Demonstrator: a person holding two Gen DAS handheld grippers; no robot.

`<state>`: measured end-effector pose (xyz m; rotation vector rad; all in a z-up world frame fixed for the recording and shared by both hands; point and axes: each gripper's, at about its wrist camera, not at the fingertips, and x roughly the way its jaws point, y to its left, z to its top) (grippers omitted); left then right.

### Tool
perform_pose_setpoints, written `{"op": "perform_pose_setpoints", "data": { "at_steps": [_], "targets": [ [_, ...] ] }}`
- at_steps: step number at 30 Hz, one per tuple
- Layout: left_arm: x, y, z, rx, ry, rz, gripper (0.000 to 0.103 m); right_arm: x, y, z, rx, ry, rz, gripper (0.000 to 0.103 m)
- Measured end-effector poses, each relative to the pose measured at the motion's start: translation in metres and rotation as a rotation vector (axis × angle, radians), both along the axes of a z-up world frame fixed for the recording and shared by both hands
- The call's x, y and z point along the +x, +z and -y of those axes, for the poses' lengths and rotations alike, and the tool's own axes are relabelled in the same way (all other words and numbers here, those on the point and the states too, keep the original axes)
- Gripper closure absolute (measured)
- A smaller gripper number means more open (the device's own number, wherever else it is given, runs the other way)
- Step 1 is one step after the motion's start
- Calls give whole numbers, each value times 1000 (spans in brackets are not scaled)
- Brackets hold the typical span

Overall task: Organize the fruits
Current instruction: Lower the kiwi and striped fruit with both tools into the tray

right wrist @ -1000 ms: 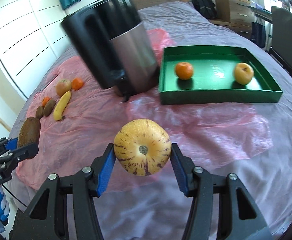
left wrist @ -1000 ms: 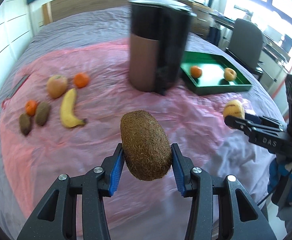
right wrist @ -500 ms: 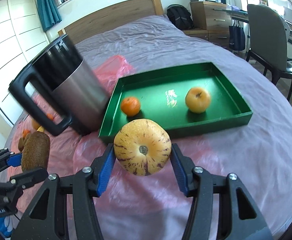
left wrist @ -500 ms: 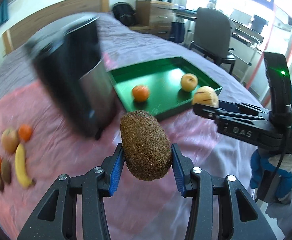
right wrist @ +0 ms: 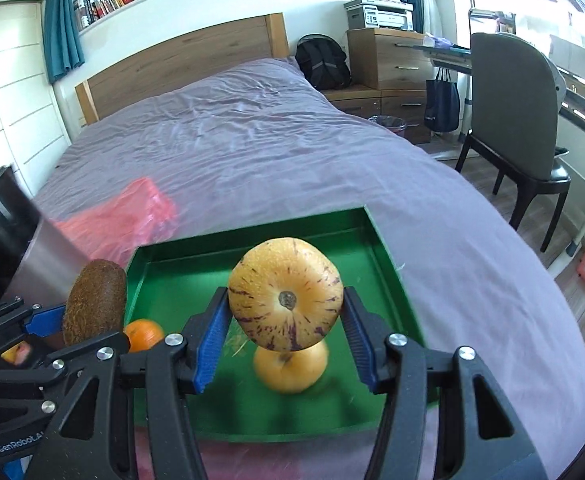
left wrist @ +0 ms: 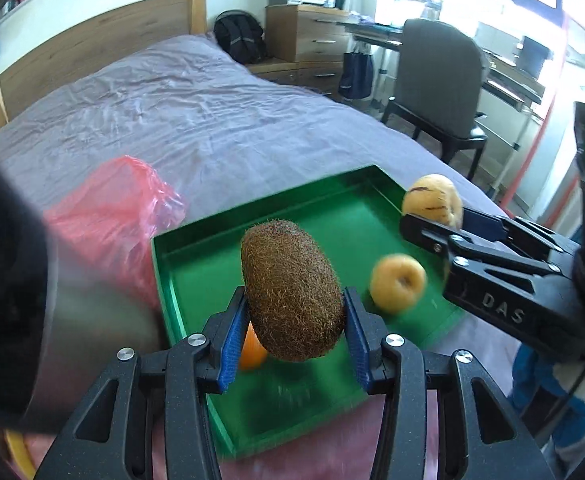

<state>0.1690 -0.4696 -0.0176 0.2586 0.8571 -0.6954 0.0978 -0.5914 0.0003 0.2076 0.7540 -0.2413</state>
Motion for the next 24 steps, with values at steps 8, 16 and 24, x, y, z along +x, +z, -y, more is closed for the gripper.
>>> {"op": "perform_pose_setpoints", "data": {
  "at_steps": [8, 16, 24],
  "targets": [
    [61, -44, 25, 32, 113, -67, 63, 65, -40, 31, 0, -1, -105, 26],
    [73, -68, 27, 56, 118, -63, 63, 78, -61, 41, 30, 17, -140, 26],
    [70, -79, 21, 65, 151, -116, 63, 84, -71, 43, 16, 36, -169, 25]
  ]
}}
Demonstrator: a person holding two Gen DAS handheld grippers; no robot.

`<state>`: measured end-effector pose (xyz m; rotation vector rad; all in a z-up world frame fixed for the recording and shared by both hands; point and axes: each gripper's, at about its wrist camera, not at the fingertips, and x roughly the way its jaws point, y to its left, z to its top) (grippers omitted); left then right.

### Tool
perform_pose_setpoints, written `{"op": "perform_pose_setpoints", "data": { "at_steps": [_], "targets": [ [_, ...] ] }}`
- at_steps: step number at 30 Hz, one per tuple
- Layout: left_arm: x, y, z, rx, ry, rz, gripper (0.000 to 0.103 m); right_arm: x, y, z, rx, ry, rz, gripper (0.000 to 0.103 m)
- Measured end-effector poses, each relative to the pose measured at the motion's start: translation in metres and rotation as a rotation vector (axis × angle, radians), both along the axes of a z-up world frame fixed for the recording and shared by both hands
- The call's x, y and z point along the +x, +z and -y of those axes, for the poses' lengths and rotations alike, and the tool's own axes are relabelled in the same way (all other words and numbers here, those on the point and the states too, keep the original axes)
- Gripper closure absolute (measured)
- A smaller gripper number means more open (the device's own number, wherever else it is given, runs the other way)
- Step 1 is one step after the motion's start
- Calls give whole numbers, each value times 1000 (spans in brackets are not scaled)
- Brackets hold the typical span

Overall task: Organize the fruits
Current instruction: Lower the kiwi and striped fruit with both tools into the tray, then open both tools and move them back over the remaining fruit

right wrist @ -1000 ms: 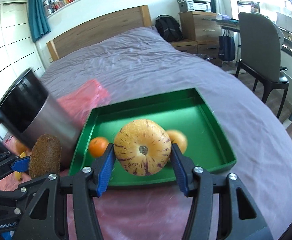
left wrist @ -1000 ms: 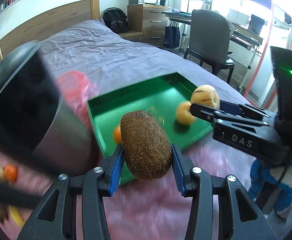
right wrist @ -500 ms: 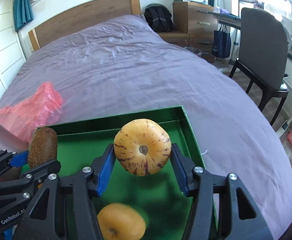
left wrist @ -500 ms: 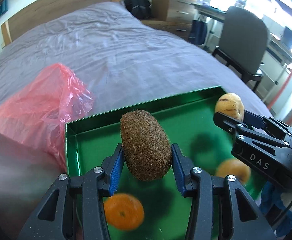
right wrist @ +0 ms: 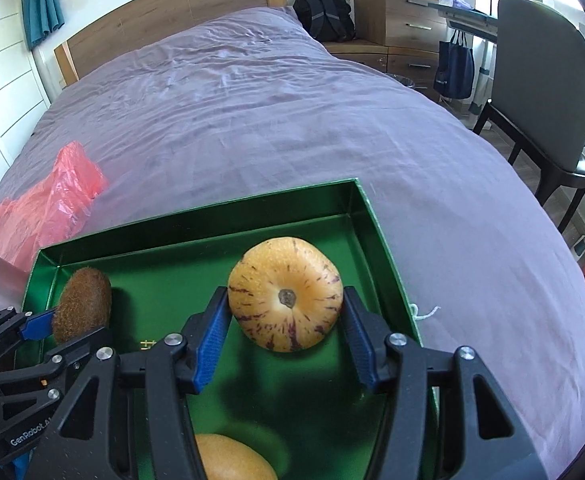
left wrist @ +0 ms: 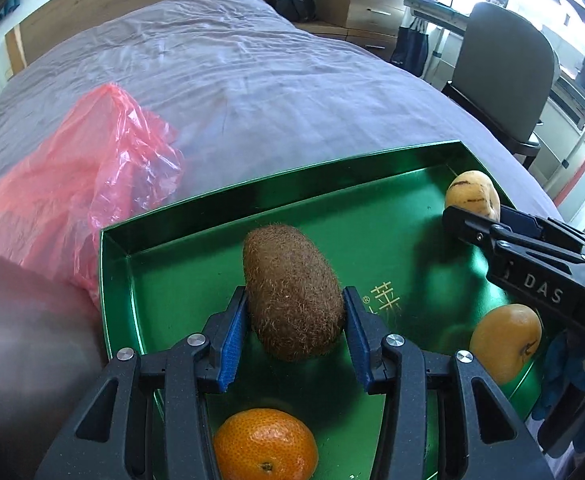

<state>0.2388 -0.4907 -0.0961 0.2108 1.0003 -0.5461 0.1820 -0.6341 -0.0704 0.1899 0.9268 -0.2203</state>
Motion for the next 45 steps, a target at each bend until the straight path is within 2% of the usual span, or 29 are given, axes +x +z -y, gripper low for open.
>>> {"op": "perform_pose_setpoints", "data": {
  "at_steps": [7, 10, 12, 14, 15, 20, 25, 30, 36, 41, 43, 45],
  "targets": [
    [-8, 0, 0, 31, 42, 4, 62, 1, -2, 2, -2, 13, -20, 24],
    [-7, 1, -1, 33, 56, 1, 62, 3, -2, 2, -14, 7, -33, 19],
    [-7, 4, -2, 29, 58, 6, 61, 1, -1, 2, -16, -2, -28, 6],
    [-10, 11, -4, 18, 58, 29, 55, -1, 3, 0, -27, -3, -22, 0],
    [-11, 15, -5, 13, 55, 40, 51, -2, 5, -2, -33, -3, -21, 0],
    [-22, 45, -5, 8, 34, 129, 48, -15, 28, -8, -36, -13, 24, 0],
    [-40, 70, -13, -15, 14, 174, 48, -35, 53, -18, -45, -16, 59, 0],
    [-63, 89, -29, -46, -6, 175, 46, -64, 78, -32, -57, -22, 91, 0],
    [-103, 115, -68, -72, -90, 202, 46, -103, 104, -58, -65, -14, 127, 0],
    [-131, 134, -111, -79, -91, 236, 47, -128, 120, -86, -52, 5, 157, 0],
    [-141, 140, -129, -93, -97, 229, 44, -140, 125, -100, -39, 19, 169, 0],
    [-152, 145, -147, -91, -73, 263, 37, -150, 132, -115, -36, 36, 179, 0]
  ]
}}
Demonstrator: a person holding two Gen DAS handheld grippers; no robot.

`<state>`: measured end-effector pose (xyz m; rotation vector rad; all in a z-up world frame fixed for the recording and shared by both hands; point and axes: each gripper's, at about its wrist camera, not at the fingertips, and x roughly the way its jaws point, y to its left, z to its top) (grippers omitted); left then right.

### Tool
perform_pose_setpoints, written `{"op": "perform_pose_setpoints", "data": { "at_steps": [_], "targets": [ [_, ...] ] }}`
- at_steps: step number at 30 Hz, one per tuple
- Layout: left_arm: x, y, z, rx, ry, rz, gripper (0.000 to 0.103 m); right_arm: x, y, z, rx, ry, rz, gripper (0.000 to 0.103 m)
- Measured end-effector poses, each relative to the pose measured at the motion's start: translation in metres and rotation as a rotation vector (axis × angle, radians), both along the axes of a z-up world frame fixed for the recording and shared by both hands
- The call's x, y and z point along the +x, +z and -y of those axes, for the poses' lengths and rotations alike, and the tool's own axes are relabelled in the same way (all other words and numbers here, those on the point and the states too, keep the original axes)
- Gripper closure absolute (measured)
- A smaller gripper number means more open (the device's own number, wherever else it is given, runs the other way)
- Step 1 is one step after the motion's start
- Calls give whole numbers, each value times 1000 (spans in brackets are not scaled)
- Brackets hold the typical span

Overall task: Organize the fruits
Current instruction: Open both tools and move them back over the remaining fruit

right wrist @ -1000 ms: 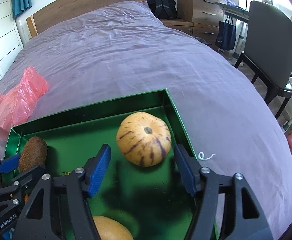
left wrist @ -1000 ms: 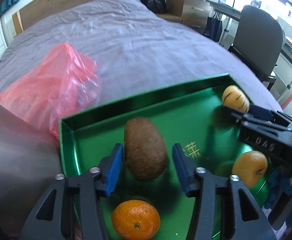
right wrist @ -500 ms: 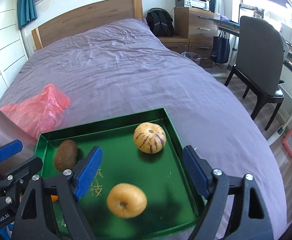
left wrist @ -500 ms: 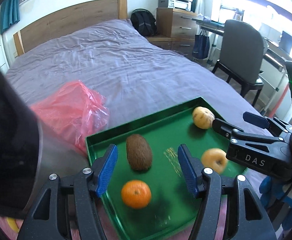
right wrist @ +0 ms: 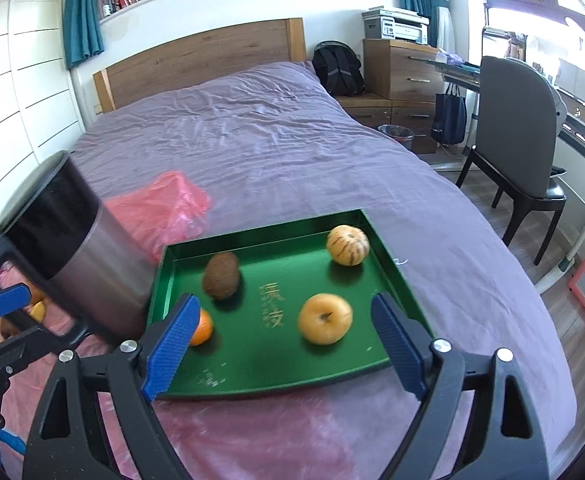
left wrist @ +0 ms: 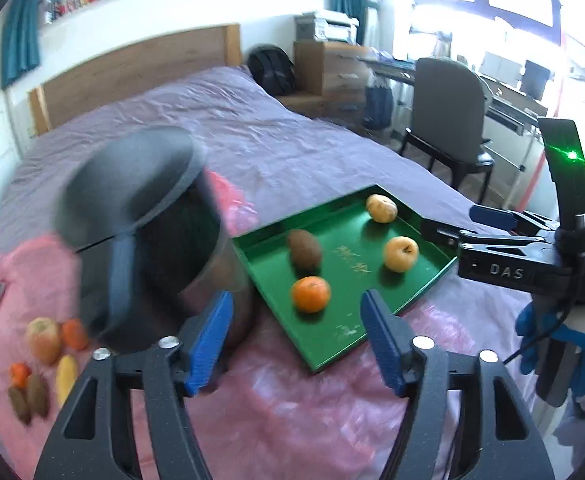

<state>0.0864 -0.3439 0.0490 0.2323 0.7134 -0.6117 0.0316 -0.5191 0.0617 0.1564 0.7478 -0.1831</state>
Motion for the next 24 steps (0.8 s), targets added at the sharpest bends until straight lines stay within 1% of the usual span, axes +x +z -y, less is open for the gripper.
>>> {"op": "perform_pose_setpoints", "data": {
  "at_steps": [3, 11, 18, 24],
  "targets": [
    [-11, 4, -27, -25, 22, -13, 37, -9, 6, -17, 2, 25, 7, 0],
    [-36, 1, -74, -25, 72, -25, 37, -37, 15, -67, 4, 94, 1, 0],
    [-60, -12, -115, -13, 109, -56, 37, -69, 5, -96, 34, 113, -25, 0],
    [-77, -22, -159, -6, 177, -59, 37, -91, -4, -116, 52, 116, -50, 0]
  ]
}}
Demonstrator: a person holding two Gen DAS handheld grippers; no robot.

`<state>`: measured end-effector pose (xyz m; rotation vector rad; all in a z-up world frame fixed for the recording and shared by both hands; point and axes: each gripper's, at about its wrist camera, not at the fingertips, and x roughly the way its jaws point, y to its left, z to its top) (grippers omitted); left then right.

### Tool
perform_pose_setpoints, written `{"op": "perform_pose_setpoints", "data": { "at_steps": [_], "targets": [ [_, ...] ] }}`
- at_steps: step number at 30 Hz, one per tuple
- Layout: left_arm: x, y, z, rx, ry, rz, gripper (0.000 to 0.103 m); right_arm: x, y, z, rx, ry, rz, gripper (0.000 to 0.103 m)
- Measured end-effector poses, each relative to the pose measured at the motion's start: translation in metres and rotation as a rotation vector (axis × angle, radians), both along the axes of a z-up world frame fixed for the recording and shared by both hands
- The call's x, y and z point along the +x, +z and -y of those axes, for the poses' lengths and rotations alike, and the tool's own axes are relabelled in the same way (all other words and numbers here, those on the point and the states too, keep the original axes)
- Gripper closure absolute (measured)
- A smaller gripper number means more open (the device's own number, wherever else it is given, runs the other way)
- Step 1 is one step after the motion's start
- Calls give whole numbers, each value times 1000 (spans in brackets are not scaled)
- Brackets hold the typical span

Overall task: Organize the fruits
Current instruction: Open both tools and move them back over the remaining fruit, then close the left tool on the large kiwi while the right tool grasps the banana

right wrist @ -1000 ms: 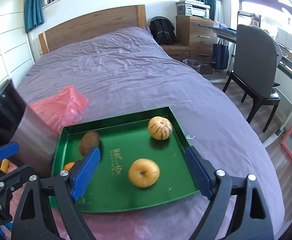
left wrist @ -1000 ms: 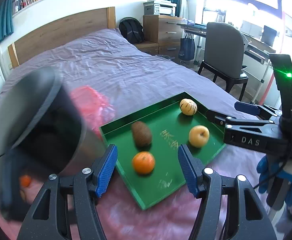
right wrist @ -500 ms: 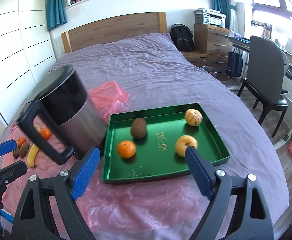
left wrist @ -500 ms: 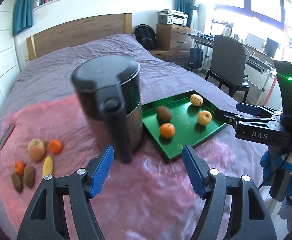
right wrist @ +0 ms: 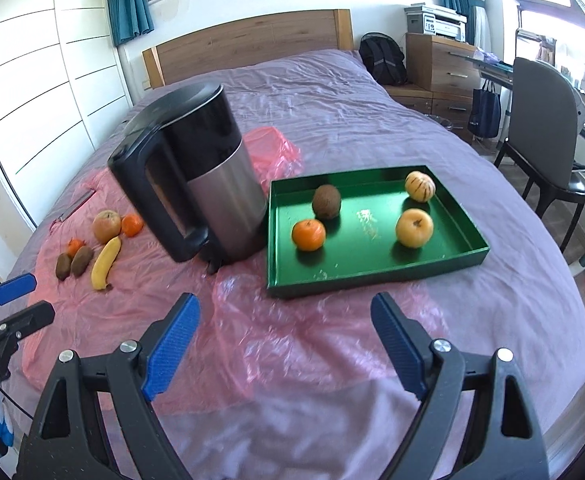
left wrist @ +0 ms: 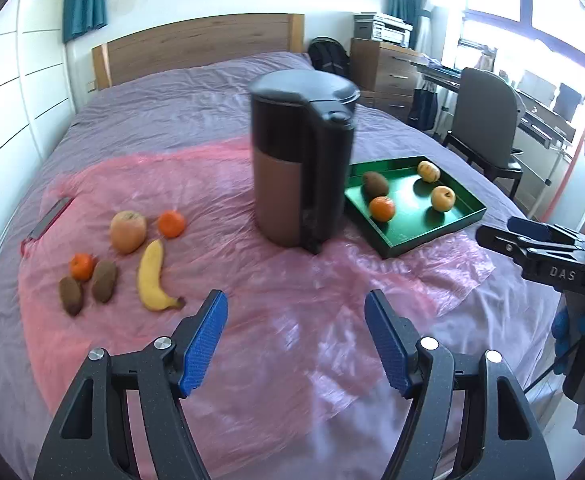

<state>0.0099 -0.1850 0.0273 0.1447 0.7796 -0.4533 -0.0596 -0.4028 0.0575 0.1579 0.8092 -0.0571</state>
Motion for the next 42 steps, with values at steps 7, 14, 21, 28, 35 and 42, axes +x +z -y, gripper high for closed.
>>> {"op": "perform_pose_setpoints", "data": {
  "at_steps": [7, 14, 21, 28, 35, 42],
  "targets": [
    [-15, -13, -57, 9, 95, -11, 37, -23, -17, -35, 24, 34, -43, 0],
    [-32, -26, -111, 28, 197, -1, 37, -33, -20, -83, 18, 117, -64, 0],
    [-37, -29, -178, -2, 330, 4, 37, -31, -11, -142, -9, 229, -49, 0],
    [-36, -48, -245, -13, 465, -27, 37, -16, -10, -189, -25, 298, -52, 0],
    [-14, -70, -287, -28, 526, -77, 37, 19, -22, -235, -23, 352, -91, 0],
    [40, -74, -294, -39, 494, -96, 37, 71, -42, -279, -22, 405, -128, 0]
  ]
}}
